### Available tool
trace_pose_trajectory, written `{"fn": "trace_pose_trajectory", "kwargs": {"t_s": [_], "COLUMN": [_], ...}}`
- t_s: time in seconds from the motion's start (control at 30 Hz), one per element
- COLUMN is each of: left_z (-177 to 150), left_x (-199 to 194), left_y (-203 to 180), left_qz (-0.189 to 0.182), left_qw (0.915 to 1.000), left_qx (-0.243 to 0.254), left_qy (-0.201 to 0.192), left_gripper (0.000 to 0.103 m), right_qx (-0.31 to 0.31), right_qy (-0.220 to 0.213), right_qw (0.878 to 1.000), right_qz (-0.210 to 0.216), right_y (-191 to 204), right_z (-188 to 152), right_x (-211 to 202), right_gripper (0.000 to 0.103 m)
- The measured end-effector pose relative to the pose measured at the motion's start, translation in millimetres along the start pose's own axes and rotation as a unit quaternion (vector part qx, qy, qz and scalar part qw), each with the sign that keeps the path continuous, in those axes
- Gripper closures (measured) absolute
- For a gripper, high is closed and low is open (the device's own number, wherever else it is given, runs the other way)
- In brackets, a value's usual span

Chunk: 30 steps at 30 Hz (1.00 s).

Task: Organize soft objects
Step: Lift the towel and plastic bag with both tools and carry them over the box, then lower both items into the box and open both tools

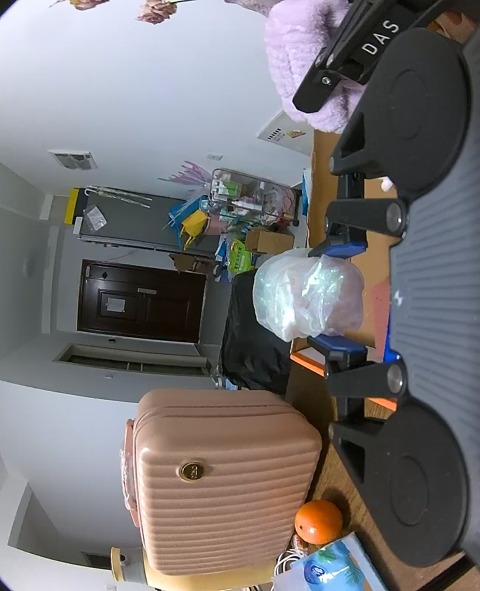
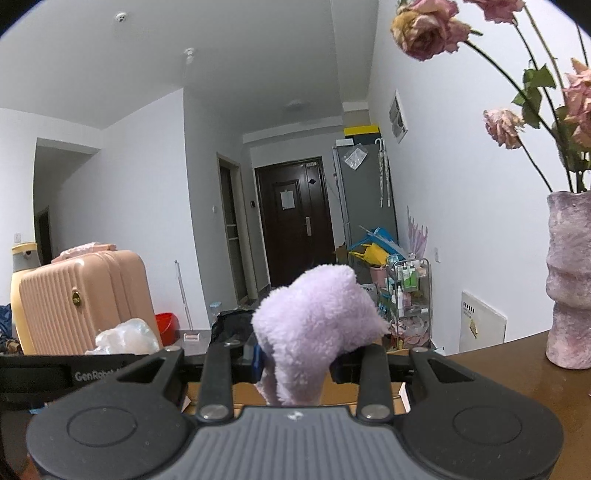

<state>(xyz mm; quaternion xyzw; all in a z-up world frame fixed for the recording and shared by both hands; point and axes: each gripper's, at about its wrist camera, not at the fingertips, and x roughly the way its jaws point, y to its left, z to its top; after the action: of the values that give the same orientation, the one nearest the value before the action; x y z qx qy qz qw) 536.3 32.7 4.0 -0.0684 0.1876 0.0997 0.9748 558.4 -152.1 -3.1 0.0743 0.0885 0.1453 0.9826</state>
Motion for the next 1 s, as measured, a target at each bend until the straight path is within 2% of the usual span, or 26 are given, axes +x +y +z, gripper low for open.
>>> {"fn": "trace_pose_trajectory", "kwargs": {"t_s": [0.77,0.87,1.0], "left_z": [-11.7,-12.0,-11.7], "left_x": [27.4,27.4,24.0], "left_y": [-11.0,-10.9,-7.4], "left_qz": [0.03,0.025,0.035], "left_qw": [0.9983,0.9985,0.9986], "left_qx": [0.05,0.047,0.04], "left_qy": [0.011,0.01,0.003], "left_gripper": [0.061,0.052,0.022], "right_qx": [-0.033,-0.032,-0.024], "right_qy": [0.058,0.064,0.069], "right_qw": [0.998,0.997,0.997], "right_qz": [0.007,0.006,-0.002], "right_y": [2.8,3.2,0.6], "right_z": [-4.9,-5.8,-5.1], "right_x": [35.5,37.1,38.7], "right_gripper": [0.071,0.064,0.05]}}
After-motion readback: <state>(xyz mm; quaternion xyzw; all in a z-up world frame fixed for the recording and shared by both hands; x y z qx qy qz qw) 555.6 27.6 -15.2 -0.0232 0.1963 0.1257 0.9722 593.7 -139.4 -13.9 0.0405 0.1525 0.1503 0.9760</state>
